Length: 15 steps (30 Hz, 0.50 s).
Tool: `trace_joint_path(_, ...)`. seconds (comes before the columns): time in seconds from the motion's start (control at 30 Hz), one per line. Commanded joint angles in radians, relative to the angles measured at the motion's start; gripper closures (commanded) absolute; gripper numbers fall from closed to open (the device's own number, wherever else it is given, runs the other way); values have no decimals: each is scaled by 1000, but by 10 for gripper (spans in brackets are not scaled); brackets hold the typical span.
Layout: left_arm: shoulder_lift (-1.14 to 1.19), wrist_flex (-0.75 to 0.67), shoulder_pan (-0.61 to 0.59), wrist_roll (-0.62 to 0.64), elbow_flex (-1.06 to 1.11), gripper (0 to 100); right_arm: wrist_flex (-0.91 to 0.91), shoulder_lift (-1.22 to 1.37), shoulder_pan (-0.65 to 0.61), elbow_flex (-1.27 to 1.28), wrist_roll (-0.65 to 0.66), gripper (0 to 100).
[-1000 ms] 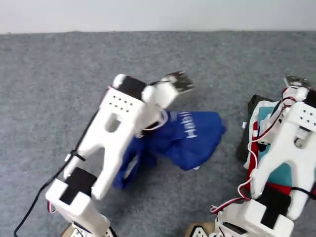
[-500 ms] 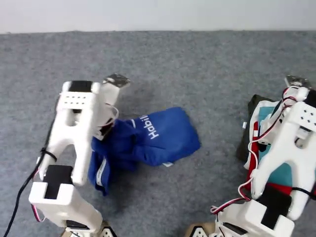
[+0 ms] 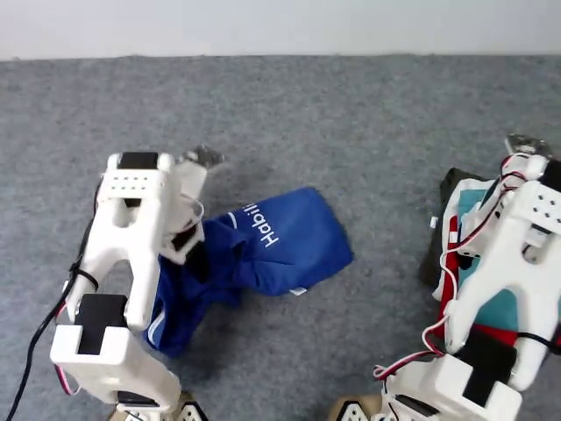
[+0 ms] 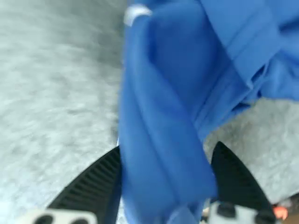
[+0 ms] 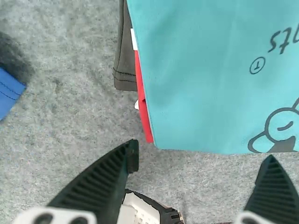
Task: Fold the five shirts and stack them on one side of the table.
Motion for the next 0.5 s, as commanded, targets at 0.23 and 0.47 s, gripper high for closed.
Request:
trace_joint_path(0.23, -133, 94, 15, 186, -340, 738, 35, -31, -8, -3, 6, 608)
trace_joint_path(0.47, -379, 94, 207, 149, 85, 739, 35, -31, -5, -3, 8, 608)
